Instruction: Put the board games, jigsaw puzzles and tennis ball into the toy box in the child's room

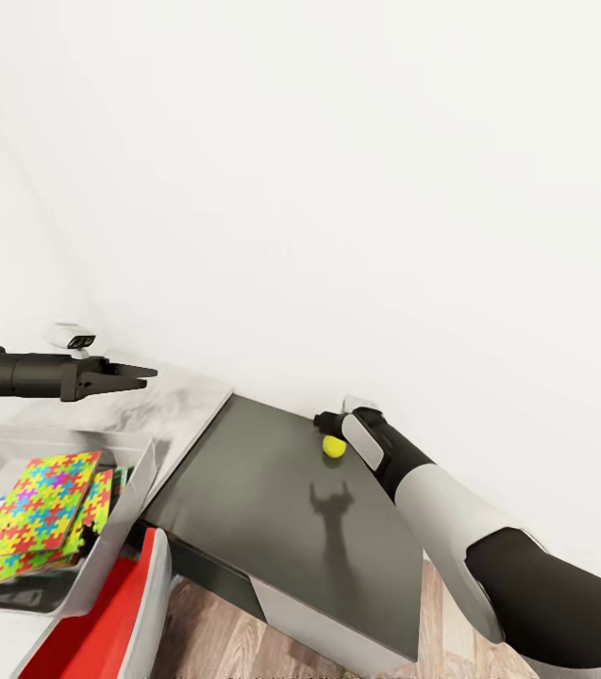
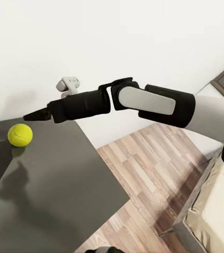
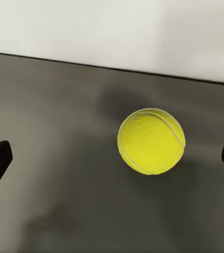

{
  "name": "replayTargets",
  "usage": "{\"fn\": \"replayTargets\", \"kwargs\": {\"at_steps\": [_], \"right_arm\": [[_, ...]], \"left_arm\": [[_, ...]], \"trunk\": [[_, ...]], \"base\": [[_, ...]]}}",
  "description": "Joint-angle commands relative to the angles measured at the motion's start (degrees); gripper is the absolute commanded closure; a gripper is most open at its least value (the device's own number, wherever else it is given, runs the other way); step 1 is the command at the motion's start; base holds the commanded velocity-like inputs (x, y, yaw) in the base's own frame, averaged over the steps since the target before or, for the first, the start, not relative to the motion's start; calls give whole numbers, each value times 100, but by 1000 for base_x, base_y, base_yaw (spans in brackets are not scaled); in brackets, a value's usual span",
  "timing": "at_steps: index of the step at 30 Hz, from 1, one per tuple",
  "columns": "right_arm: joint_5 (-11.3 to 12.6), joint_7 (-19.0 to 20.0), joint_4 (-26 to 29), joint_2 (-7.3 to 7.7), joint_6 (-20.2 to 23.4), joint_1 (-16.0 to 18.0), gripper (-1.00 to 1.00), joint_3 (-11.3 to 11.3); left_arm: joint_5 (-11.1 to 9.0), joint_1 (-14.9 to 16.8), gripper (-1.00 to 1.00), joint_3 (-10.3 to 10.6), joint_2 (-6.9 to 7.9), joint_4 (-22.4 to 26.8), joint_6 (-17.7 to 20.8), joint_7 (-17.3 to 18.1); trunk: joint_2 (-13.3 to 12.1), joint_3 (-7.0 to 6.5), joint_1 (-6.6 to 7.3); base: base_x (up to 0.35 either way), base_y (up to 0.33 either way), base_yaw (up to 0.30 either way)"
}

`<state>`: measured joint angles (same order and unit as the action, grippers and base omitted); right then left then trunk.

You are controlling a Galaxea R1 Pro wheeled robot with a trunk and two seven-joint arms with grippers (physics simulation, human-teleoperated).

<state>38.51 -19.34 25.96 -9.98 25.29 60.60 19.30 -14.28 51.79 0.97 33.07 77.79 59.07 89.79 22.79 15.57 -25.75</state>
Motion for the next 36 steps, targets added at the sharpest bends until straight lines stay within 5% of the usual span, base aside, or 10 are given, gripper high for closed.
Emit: {"fn": "replayTargets", "kwargs": {"at_steps": [1,21,36], "right_arm": [[60,-55,8,8,12,11,-100,42],[60,-58,5,264,-104,31,-100,39],[56,-56,14,221,-109,31,-100,55]], "left_arm": [[-4,7,-100,10,6,-1,61,21],[-5,7,-100,8,-3,-1,45,21],[-5,7,-100,6,-13,-1,40,21]], "trunk": [[12,21,-3],[12,209,-3],[12,350,-3]], "base": [[0,0,0],[0,0,0],[0,0,0]]}}
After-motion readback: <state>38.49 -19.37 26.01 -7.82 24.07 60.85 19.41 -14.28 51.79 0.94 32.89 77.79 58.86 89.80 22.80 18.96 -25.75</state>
